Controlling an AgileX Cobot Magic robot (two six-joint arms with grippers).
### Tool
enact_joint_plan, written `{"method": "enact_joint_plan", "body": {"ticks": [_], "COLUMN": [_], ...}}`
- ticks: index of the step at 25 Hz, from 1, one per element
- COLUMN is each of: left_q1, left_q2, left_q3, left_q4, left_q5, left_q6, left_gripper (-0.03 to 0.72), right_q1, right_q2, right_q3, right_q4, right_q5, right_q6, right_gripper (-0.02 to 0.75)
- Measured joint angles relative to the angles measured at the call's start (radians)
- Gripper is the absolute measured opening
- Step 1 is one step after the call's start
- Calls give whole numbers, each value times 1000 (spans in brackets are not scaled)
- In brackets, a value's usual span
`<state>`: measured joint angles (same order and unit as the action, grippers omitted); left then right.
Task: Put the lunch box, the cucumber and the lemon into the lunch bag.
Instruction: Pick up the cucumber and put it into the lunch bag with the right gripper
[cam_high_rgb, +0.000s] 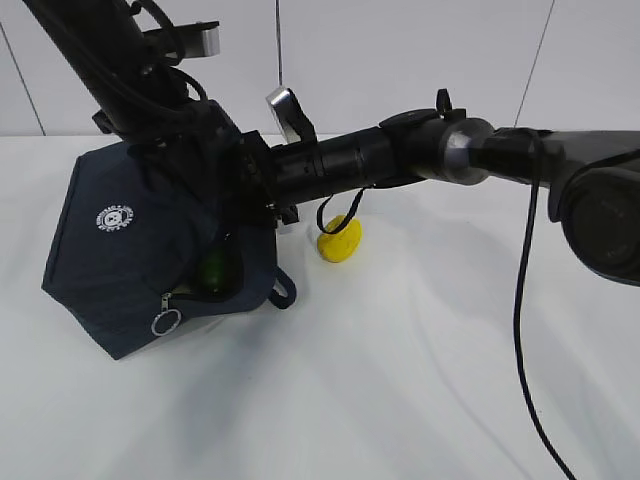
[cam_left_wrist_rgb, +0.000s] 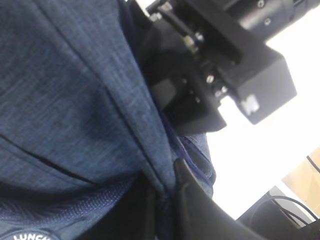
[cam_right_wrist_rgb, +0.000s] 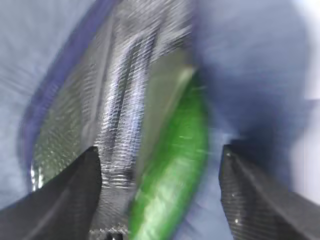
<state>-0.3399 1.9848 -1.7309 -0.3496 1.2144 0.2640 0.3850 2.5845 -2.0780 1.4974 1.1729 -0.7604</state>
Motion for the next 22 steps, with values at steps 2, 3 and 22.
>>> {"method": "enact_joint_plan", "body": {"ticks": [2,3,22], "left_q1": [0,0,0], "left_q2": [0,0,0], "left_q3": [0,0,0], "left_q4": [0,0,0], "left_q5": [0,0,0], "left_q6": [0,0,0], "left_gripper": [18,18,18], "right_q1": [-12,-19,-151], "right_q2": [0,0,-127], "right_q3": [0,0,0], "right_q4": [-18,-28,-501], "right_q5": [4,4,25], "right_q6": [14,20,273], "right_gripper": [554,555,555]}}
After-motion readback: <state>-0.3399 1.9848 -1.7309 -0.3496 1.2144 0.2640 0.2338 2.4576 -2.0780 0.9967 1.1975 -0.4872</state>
